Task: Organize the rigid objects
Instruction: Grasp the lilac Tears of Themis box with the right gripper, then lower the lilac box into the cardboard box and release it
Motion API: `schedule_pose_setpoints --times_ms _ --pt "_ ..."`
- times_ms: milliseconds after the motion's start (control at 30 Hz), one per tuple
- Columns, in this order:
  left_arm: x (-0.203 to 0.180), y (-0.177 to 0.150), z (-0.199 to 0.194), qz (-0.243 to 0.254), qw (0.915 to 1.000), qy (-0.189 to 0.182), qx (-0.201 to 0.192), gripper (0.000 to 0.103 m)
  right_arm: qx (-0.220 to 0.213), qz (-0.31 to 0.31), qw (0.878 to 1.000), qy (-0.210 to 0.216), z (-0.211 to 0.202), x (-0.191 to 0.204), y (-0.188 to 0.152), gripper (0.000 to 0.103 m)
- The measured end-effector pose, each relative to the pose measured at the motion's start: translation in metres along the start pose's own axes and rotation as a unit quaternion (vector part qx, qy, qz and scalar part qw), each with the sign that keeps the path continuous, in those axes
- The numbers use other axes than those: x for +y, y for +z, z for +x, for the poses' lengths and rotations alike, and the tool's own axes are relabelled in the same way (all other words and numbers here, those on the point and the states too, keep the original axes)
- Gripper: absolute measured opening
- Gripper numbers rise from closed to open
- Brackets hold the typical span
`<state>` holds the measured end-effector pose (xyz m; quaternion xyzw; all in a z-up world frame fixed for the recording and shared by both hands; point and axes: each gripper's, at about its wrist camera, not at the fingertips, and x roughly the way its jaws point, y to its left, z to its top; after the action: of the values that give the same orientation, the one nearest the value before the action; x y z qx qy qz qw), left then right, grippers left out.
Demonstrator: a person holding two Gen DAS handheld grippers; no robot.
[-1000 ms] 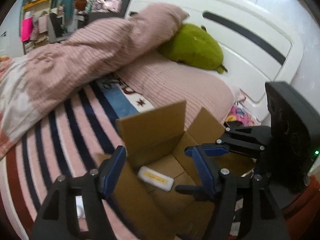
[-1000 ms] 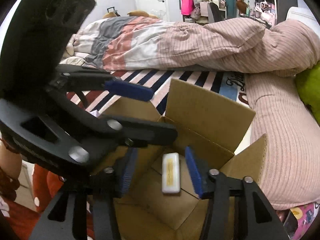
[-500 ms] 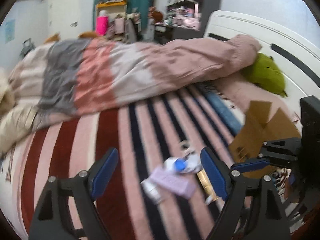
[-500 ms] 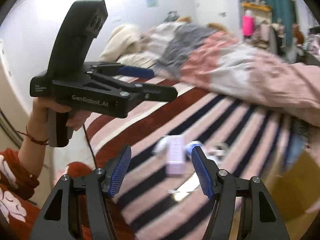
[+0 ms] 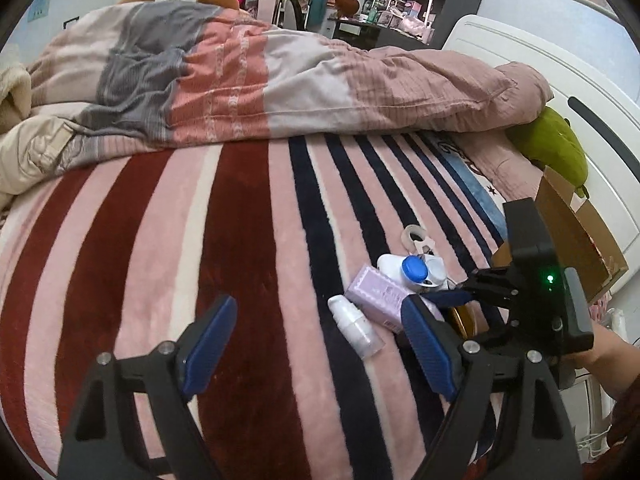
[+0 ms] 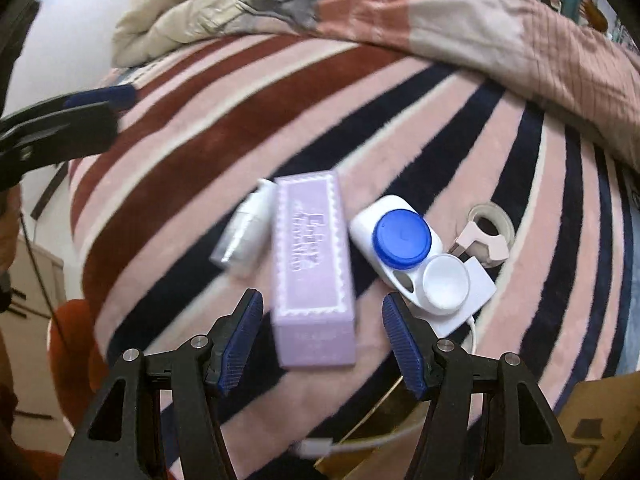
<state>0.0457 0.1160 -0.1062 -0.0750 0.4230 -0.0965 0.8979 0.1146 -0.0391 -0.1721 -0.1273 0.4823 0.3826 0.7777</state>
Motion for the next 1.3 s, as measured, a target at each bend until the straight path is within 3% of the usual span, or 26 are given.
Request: schedule_pose_setpoints --times_ms 33,233,433,600,667,800,967,1133,1300 --pt "0.000 0.000 0.000 0.000 1.0000 0.000 0.001 0.082 0.005 0.000 1.000 0.005 0.002 -0.002 -0.001 0.035" --pt "-0.011 0.007 -0.006 -0.002 0.9995 -0.033 -0.001 0.082 -0.015 -0.013 1.000 0.012 -0.021 0.005 0.005 0.032" --pt "-0.041 0.027 -0.024 0.002 0.9960 -0.088 -0.016 0.082 -0.084 -0.056 0.995 0.022 -0.093 0.022 0.005 0.032" --pt "-0.078 0.054 -0.043 0.005 0.9878 -0.153 -0.031 0.082 -0.142 -0.084 0.986 0.017 -0.154 0.033 0.000 0.032" --pt "-0.099 0.065 -0.047 0.014 0.9833 -0.179 -0.033 0.071 -0.166 -0.085 0.983 0.008 -0.176 0.031 -0.005 0.032" --pt "-0.145 0.088 -0.044 0.040 0.9791 -0.197 -0.033 0.060 -0.196 -0.065 0.978 -0.021 -0.214 0.007 -0.028 0.032" --pt "-0.223 0.110 -0.013 0.089 0.9708 -0.223 -0.002 0.060 -0.209 -0.014 0.977 -0.047 -0.249 -0.046 -0.064 0.032" --pt "-0.283 0.123 0.032 0.112 0.9632 -0.239 0.051 0.060 -0.201 0.046 0.976 -0.074 -0.266 -0.104 -0.097 0.032" --pt "-0.320 0.123 0.070 0.138 0.9588 -0.229 0.095 0.060 -0.174 0.082 0.977 -0.091 -0.261 -0.137 -0.116 0.032"
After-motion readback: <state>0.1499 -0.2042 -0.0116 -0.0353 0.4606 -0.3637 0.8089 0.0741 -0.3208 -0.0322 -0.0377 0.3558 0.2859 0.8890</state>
